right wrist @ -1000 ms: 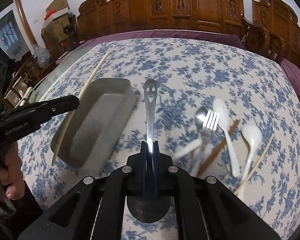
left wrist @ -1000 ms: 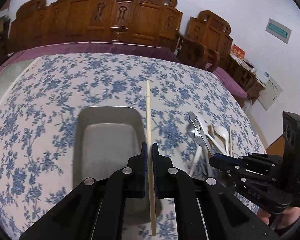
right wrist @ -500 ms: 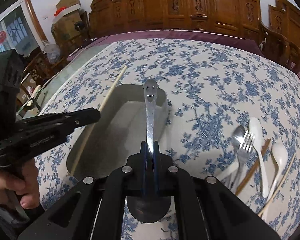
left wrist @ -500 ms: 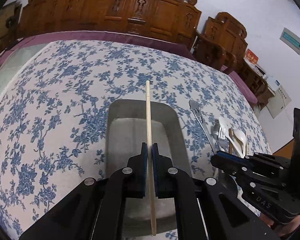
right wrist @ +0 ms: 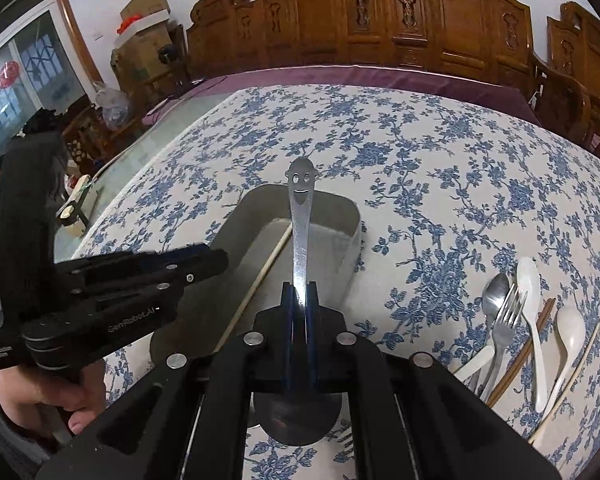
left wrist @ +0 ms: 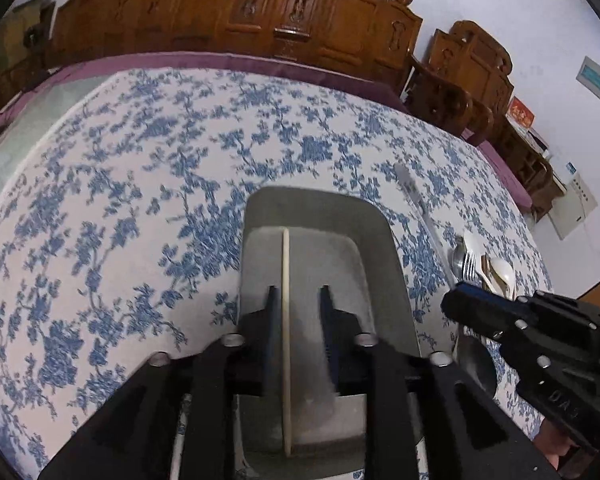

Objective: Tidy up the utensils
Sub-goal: 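Drop the chopstick into the grey tray with the left tool while the right tool drops the smiley spoon in, then return to the pile and grasp a steel fork with the right tool, then grasp the white plastic fork from the pile with the left tool, then place the white plastic fork in the tray with the left tool while the right tool carries the steel fork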

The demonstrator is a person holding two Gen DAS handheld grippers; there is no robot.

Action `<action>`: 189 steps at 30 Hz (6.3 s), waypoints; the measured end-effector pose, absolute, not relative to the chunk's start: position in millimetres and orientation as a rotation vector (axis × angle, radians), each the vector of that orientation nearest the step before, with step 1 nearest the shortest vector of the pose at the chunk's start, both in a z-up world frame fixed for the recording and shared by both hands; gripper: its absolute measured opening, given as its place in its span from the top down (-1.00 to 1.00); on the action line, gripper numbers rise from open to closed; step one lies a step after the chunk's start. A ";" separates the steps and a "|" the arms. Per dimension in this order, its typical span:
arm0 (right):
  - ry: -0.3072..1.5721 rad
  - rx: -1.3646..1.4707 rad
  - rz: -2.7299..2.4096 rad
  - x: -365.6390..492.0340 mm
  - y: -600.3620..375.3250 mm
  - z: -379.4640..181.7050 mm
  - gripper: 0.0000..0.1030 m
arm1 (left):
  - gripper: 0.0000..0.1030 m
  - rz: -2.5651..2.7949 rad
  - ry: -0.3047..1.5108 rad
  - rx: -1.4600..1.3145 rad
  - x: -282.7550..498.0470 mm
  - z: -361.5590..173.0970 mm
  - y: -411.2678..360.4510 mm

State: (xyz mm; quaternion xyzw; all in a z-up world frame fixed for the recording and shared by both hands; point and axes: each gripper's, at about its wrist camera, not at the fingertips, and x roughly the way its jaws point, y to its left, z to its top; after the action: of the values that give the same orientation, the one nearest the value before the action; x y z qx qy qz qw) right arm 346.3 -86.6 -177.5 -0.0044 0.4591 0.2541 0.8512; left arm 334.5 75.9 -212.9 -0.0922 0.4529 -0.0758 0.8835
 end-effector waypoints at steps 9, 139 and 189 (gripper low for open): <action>0.993 -0.002 0.550 350.1 -62.8 -191.0 0.85 | 0.50 -0.105 0.877 -0.157 331.4 -187.9 102.5; 1.067 -0.143 0.337 330.8 -252.2 -211.1 0.84 | 0.89 -0.294 1.047 0.168 308.9 -271.5 -111.4; 0.989 -0.186 0.455 343.6 -129.9 -170.4 0.84 | 0.89 -0.198 0.897 -0.103 311.2 -205.6 45.2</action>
State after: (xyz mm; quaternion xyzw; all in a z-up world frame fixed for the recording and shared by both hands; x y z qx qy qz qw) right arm 343.6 -129.9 -170.4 -0.0882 0.4699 0.2162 0.8513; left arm 311.2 45.2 -205.6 -0.0497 0.4327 -0.0953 0.8951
